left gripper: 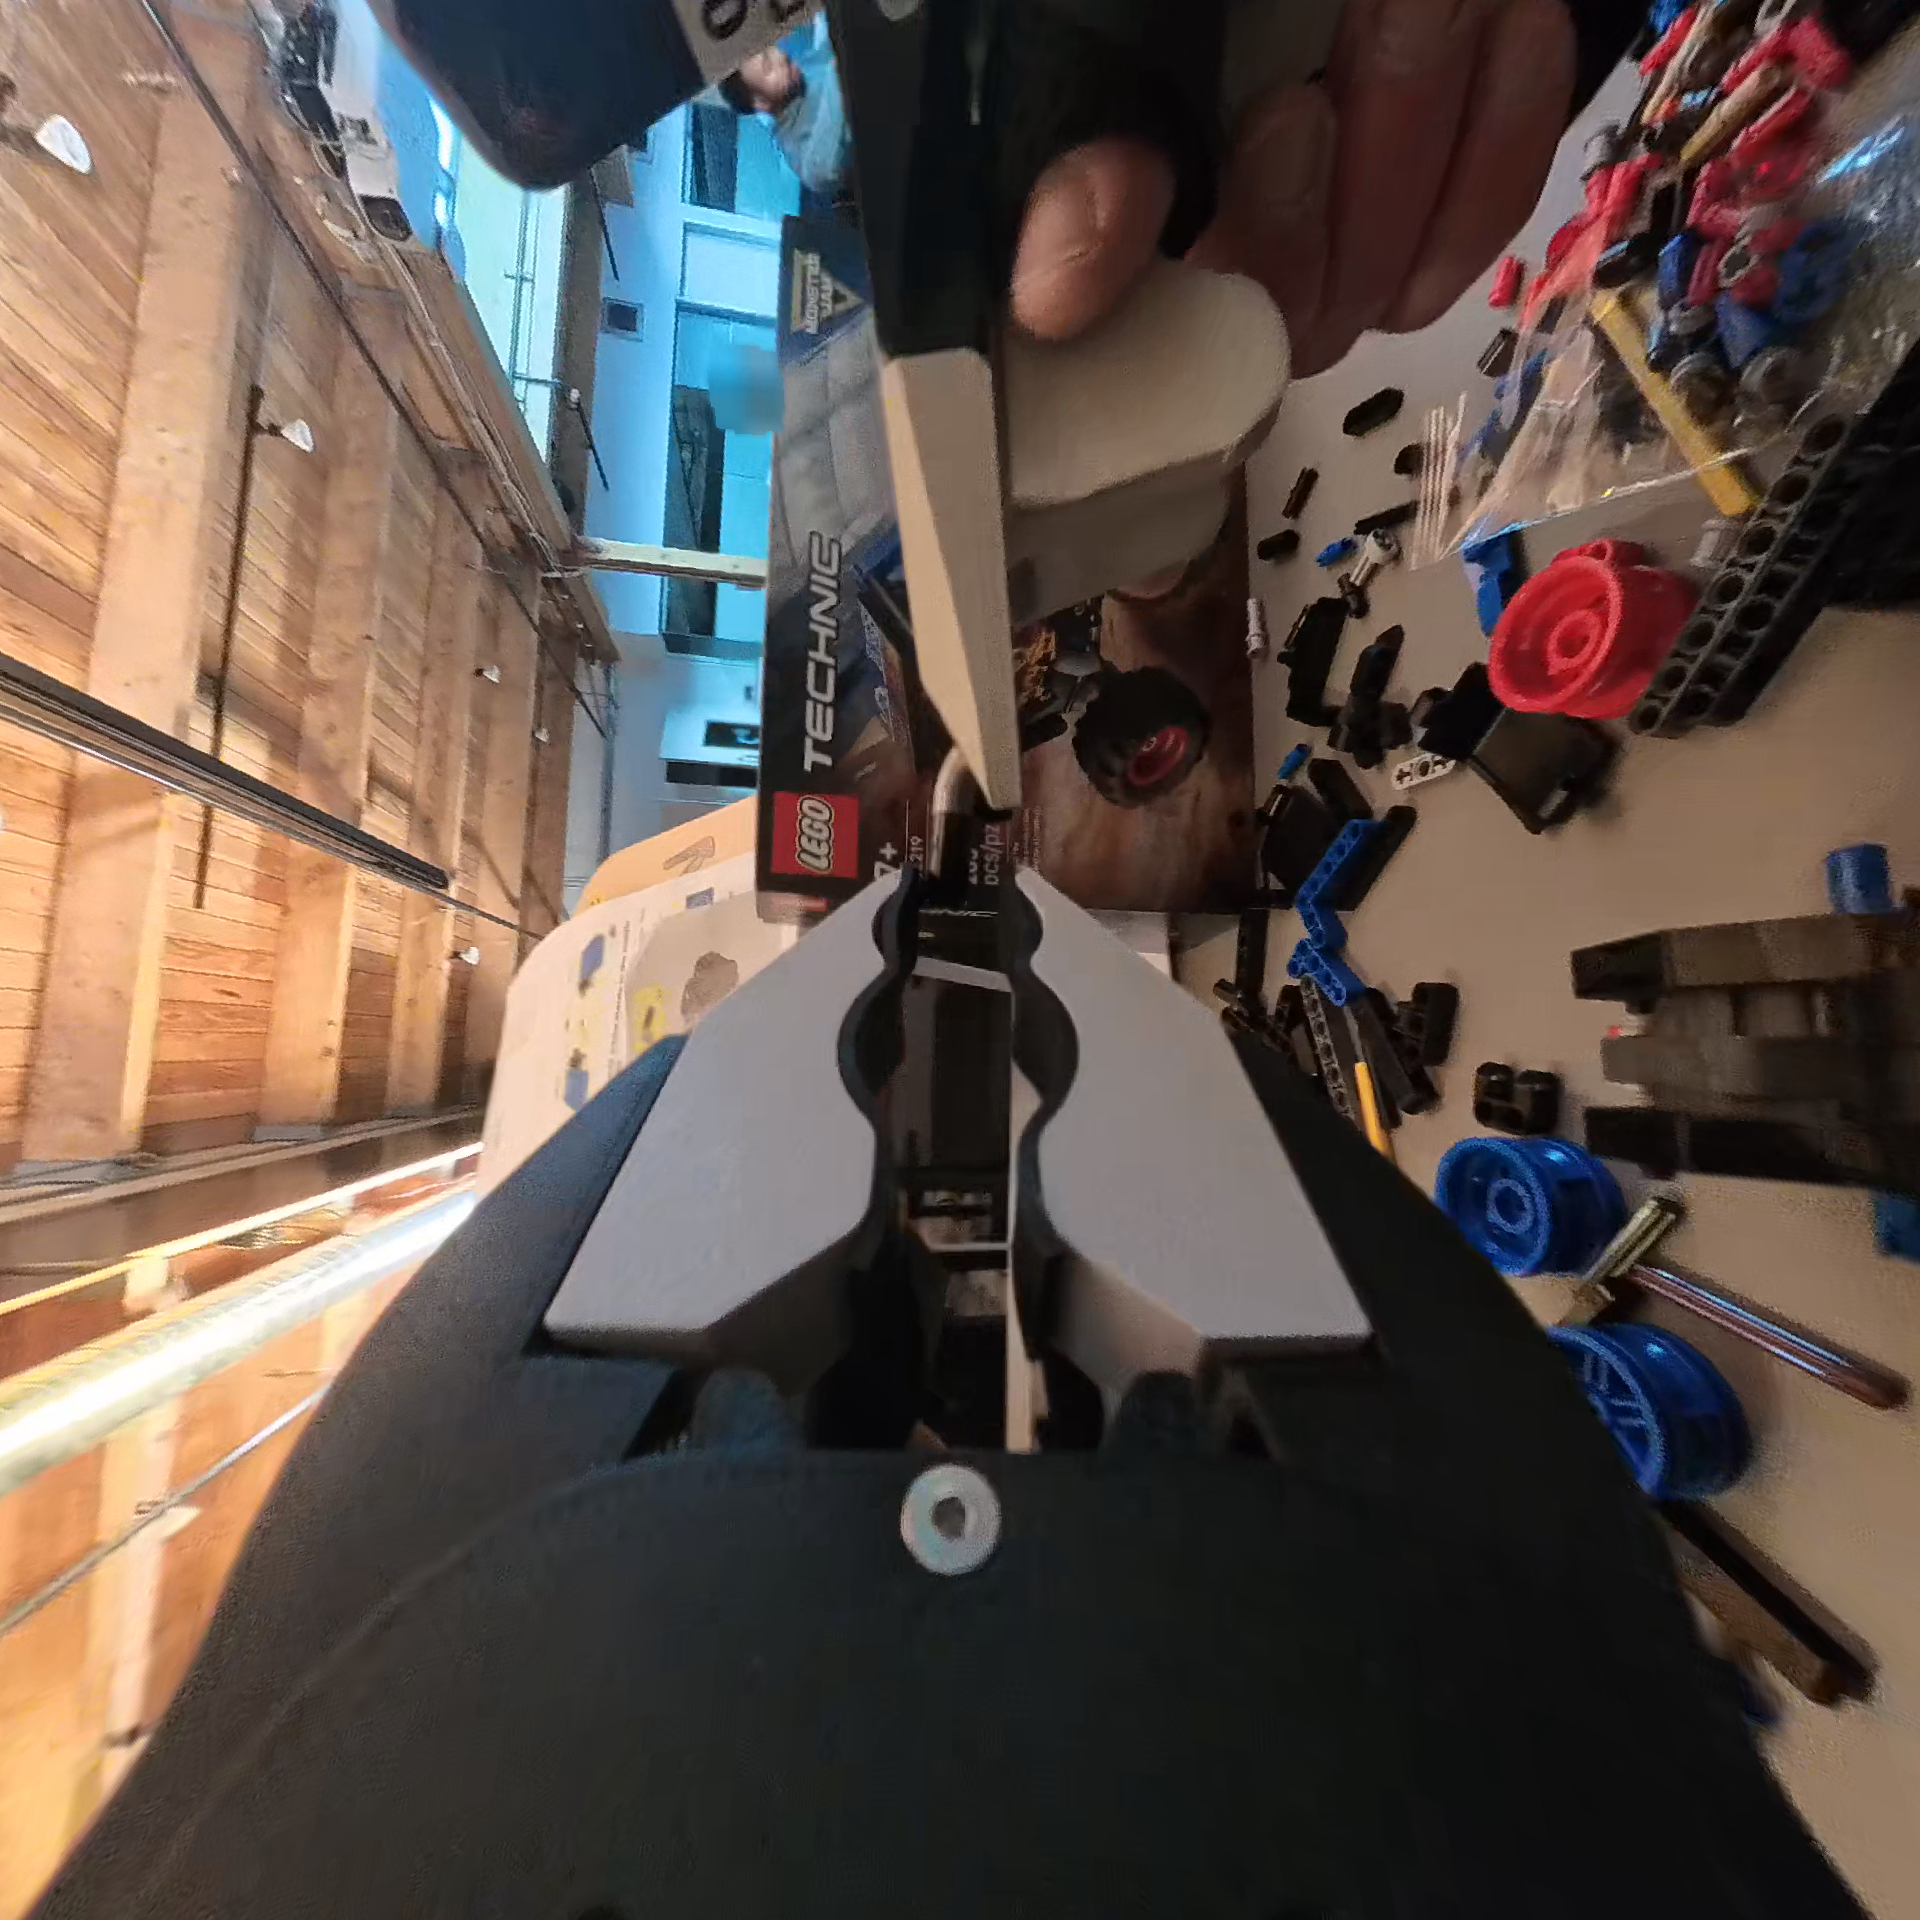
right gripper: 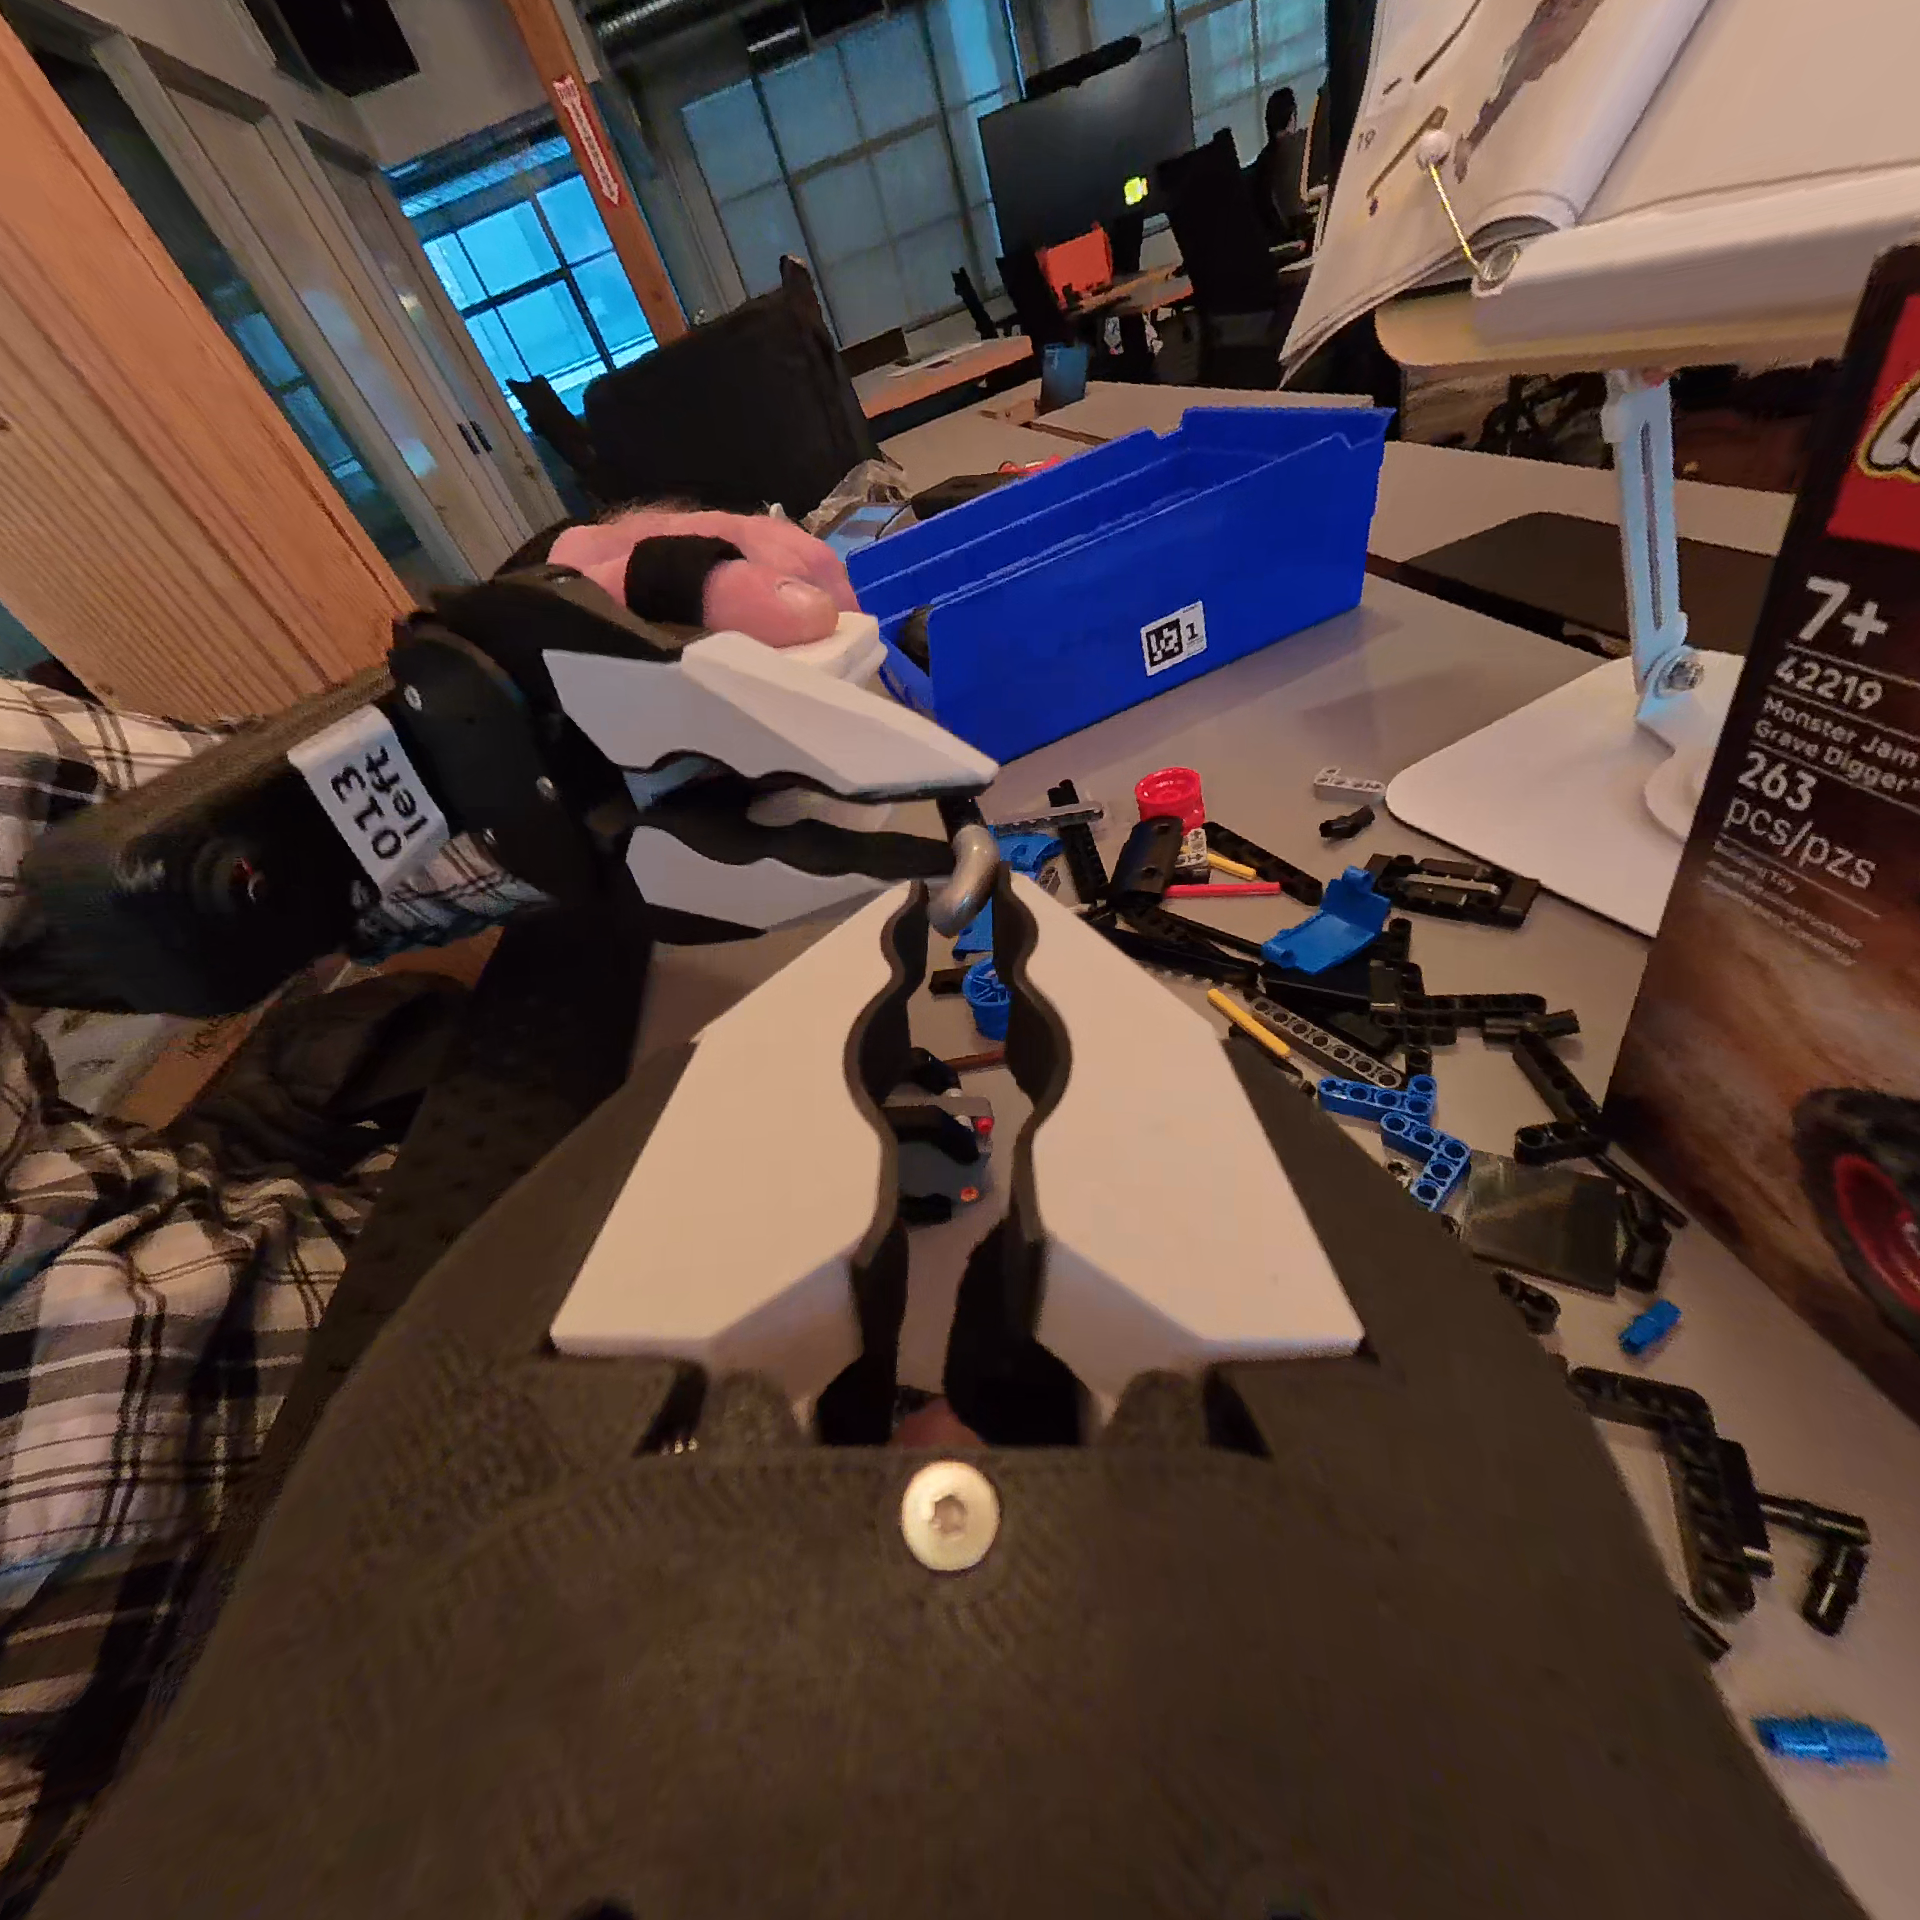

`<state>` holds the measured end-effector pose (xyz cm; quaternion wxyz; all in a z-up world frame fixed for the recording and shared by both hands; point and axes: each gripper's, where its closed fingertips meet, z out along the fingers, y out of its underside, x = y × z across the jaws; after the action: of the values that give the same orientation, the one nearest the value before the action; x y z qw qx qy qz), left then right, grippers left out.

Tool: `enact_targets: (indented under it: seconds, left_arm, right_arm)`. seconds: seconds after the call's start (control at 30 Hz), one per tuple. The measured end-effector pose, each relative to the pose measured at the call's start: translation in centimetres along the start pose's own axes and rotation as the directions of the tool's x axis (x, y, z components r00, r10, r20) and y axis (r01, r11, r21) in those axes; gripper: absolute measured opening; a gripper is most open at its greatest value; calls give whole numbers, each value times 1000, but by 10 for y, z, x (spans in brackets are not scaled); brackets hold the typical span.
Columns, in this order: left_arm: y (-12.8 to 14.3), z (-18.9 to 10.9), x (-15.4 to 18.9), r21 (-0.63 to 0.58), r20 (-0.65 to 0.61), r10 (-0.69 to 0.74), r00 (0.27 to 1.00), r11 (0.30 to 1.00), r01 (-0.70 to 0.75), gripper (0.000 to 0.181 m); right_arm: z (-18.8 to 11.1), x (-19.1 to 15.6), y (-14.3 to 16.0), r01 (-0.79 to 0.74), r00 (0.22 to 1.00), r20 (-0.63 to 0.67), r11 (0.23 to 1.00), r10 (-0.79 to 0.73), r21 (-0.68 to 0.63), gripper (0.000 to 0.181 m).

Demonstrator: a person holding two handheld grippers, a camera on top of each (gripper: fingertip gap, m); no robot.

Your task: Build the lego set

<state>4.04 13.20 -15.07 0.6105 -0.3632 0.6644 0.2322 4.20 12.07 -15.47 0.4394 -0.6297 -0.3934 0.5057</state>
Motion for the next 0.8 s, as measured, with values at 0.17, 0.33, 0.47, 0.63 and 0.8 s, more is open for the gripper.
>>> enact_targets:
  seconds: [0.17,0.33,0.47,0.63,0.8]
  left_arm:
    - [6,-14,10,-21,-121,-168,978,986,167,24]
    - [4,-42,40,-103,-417,-513,750,847,522,65]
    - [-9,-66,72,-203,-564,-589,579,778,594,83]
    - [-2,-68,127,-299,-608,-517,602,852,429,94]
    - [1,-57,131,-295,-579,-541,610,837,462,75]
  right_arm:
    - [-2,-2,-6,19,1000,-4,1000,-19,24,9]
    - [-3,3,-2,33,999,-30,999,-33,6,9]
    - [0,6,5,49,998,-43,998,-50,-29,9]
    - [5,5,11,56,998,-39,997,-58,-51,9]
    - [5,7,13,62,997,-49,996,-65,-61,9]
